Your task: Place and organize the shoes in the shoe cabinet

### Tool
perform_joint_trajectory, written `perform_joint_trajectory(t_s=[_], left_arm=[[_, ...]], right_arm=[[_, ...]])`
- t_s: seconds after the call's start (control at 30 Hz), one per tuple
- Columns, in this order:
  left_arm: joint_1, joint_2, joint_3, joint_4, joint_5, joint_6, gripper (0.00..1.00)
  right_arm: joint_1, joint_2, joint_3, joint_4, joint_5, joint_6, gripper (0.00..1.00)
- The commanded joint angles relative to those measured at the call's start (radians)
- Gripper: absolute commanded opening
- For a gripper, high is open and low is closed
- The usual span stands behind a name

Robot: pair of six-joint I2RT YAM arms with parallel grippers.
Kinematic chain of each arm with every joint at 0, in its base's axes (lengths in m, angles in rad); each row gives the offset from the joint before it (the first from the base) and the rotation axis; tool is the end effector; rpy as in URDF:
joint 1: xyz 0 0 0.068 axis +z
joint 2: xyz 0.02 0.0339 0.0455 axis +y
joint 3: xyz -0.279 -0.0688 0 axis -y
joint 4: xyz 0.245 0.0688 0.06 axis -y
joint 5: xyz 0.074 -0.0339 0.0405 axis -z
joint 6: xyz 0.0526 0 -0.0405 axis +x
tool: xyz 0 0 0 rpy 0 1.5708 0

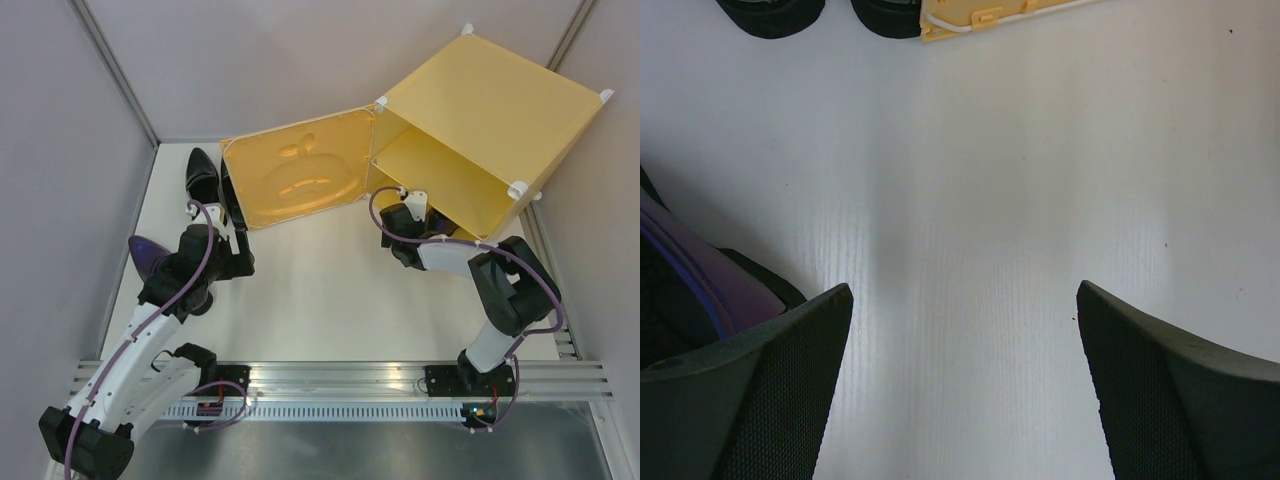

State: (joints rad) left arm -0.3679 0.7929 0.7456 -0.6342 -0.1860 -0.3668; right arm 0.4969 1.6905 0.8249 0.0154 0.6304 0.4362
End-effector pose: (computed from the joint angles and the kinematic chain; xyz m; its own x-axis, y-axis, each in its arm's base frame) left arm 0.1615 -0.0518 0.2814 -0.6274 -0.1359 -0.7667 -0.0060 0.9855 -0.1698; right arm 0.3090 0.1323 0.1553 -0.6169 0.0537 -0.7852 0.2400 0.9630 -0.1227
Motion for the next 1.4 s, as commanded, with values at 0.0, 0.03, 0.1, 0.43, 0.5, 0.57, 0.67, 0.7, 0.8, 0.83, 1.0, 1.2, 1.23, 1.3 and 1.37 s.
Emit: perform_joint_trajectory(t_s=[0.0,0.03,0.1,0.43,0.5,0.57,0.67,0.7,0.8,0.83,1.0,1.2,1.23,1.3,1.37], left_arm=[[0.004,-0.003,-0.006,0.021,-0.026,0.009,0.95],[0.004,-0.003,-0.008,0.022,-0.024,0.009,0.95],[0.003,-0.004,-0.008,0.021,-0.024,0.009,0.95],[0.004,-0.004,-0.006,0.021,-0.026,0.008,0.95],[0.004,-0.004,-0.008,0.022,-0.030,0.008,0.95],[0.004,-0.007,-0.006,0.021,-0.032,0.006,0.95],[0.003,-0.004,-0.006,0.018,-0.044,-0.001,0.95],[0.003,-0.001,-0.005,0.015,-0.052,-0.004,0.95],[0.007,0.009,0.000,0.005,-0.067,-0.026,0.95],[0.009,0.014,0.001,-0.001,-0.069,-0.035,0.95],[0.026,0.039,0.009,-0.038,-0.105,-0.104,0.95],[0.084,0.054,0.006,-0.073,-0.208,-0.162,0.94],[0.128,0.057,0.011,-0.076,-0.211,-0.162,0.94],[0.176,0.062,0.009,-0.078,-0.208,-0.164,0.94],[0.240,0.083,0.009,-0.078,-0.204,-0.166,0.93]], right_arm=[[-0.020,0.009,0.040,0.035,0.069,-0.016,0.91],[-0.026,0.009,0.037,0.035,0.063,-0.011,0.91],[-0.034,0.005,0.033,0.031,0.061,0.002,0.91],[-0.040,-0.063,0.019,0.015,-0.033,-0.005,0.91],[-0.038,-0.093,0.016,-0.002,-0.084,-0.004,0.91],[-0.034,-0.118,0.003,-0.009,-0.155,0.001,0.91],[-0.018,-0.173,-0.013,-0.040,-0.234,0.001,0.91],[-0.014,-0.183,-0.013,-0.064,-0.251,0.002,0.91],[0.006,-0.219,-0.023,-0.106,-0.313,-0.005,0.91],[0.018,-0.230,-0.027,-0.114,-0.328,-0.007,0.91],[0.072,-0.304,-0.035,-0.161,-0.429,-0.034,0.91],[0.149,-0.368,-0.072,-0.166,-0.504,-0.062,0.91],[0.161,-0.373,-0.085,-0.163,-0.527,-0.070,0.91],[0.166,-0.388,-0.099,-0.147,-0.550,-0.070,0.91],[0.172,-0.403,-0.122,-0.135,-0.583,-0.076,0.91]])
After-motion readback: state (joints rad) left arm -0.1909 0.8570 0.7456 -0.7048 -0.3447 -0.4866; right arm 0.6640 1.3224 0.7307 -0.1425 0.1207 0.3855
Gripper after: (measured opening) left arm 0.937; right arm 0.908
